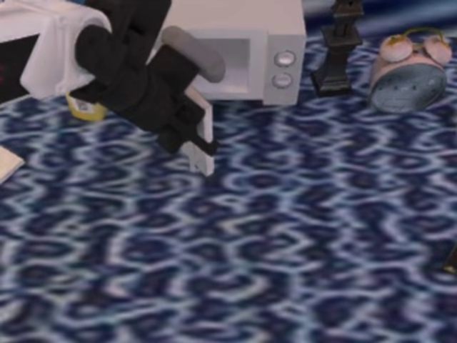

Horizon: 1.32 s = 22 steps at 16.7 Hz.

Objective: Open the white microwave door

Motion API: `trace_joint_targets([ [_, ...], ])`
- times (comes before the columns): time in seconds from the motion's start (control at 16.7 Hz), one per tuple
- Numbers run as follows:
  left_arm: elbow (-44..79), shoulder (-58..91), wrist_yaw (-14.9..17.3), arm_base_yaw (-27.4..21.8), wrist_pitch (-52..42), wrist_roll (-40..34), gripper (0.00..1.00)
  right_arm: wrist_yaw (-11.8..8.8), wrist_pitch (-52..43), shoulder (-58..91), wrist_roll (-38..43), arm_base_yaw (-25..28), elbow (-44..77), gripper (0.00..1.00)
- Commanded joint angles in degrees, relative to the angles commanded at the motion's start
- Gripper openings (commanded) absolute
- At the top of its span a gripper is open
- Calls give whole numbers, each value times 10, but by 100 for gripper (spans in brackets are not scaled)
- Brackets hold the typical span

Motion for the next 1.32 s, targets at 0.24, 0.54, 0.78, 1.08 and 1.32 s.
trace_joint_targets([
  [0.24, 0, 0, 0, 0, 0, 0, 0, 0, 0, 0, 0, 0, 0, 100],
  [0.54, 0, 0, 0, 0, 0, 0, 0, 0, 0, 0, 0, 0, 0, 100],
  [0.78, 0, 0, 0, 0, 0, 0, 0, 0, 0, 0, 0, 0, 0, 100],
  [1.08, -7, -6, 19, 11, -7, 31, 0, 0, 0, 0, 0, 0, 0, 100],
  [1.32, -17, -17, 44, 33, -17, 84, 0, 0, 0, 0, 0, 0, 0, 100],
])
